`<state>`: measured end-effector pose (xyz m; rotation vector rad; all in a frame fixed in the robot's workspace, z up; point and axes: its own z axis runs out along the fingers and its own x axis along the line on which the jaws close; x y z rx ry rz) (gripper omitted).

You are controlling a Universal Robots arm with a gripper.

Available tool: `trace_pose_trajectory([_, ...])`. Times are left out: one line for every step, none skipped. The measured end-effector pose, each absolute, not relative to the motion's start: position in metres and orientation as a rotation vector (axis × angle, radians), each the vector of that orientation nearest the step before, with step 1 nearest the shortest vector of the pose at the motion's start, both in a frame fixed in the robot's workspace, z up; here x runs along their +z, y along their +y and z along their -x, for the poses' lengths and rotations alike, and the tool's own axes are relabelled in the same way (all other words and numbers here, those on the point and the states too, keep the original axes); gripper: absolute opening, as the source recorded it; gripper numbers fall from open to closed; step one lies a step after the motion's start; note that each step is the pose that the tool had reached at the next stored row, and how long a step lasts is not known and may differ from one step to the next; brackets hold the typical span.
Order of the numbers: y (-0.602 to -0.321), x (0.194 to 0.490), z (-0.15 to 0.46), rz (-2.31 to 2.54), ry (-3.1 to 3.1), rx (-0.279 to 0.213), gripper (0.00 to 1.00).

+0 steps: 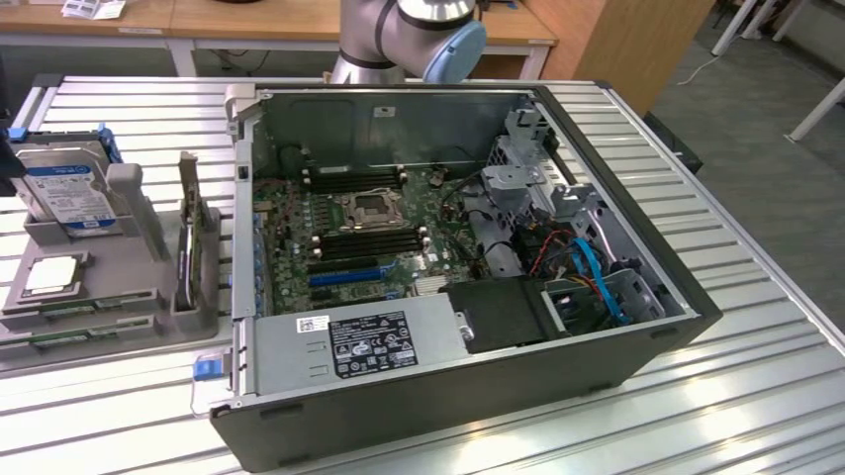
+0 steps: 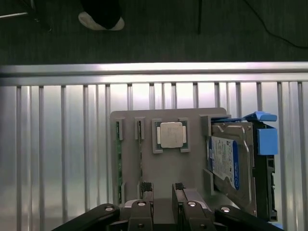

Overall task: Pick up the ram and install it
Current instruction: 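Pick up the ram and move it above insertion slot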

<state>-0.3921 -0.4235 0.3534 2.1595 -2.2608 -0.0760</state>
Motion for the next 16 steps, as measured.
trace_pose_trajectory([-0.423,0.352,0.392,-2.159,-2.261,-0.076,0.29])
trace_pose_trajectory([-0.423,0.351,0.392,-2.159,-2.261,-0.076,0.29])
trace_pose_trajectory([-0.423,0.35,0.392,-2.159,-2.261,-0.076,0.29])
trace_pose_trajectory([-0.423,0.349,0.392,-2.159,-2.261,-0.076,0.29])
trace_pose_trajectory([-0.423,0.348,0.392,-2.159,-2.261,-0.076,0.29])
trace_pose_trajectory([-0.423,0.347,0.392,-2.16,-2.261,-0.076,0.29])
trace_pose_trajectory([-0.423,0.346,0.392,-2.16,-2.261,-0.076,0.29])
trace_pose_trajectory([-0.423,0.345,0.392,-2.16,-2.261,-0.076,0.29])
trace_pose_trajectory([-0.423,0.344,0.392,-2.16,-2.261,-0.076,0.29])
trace_pose_trajectory([-0.423,0.343,0.392,-2.16,-2.261,-0.076,0.29])
trace_pose_trajectory([-0.423,0.342,0.392,-2.16,-2.261,-0.076,0.29])
trace_pose_trajectory([-0.423,0.342,0.392,-2.16,-2.261,-0.076,0.29])
trace_pose_trajectory([-0.423,0.341,0.392,-2.16,-2.261,-0.076,0.29])
trace_pose_trajectory([-0.423,0.34,0.392,-2.16,-2.261,-0.076,0.29])
trace_pose_trajectory([-0.423,0.339,0.392,-2.16,-2.26,-0.076,0.29])
trace_pose_trajectory([-0.423,0.337,0.392,-2.16,-2.26,-0.076,0.29])
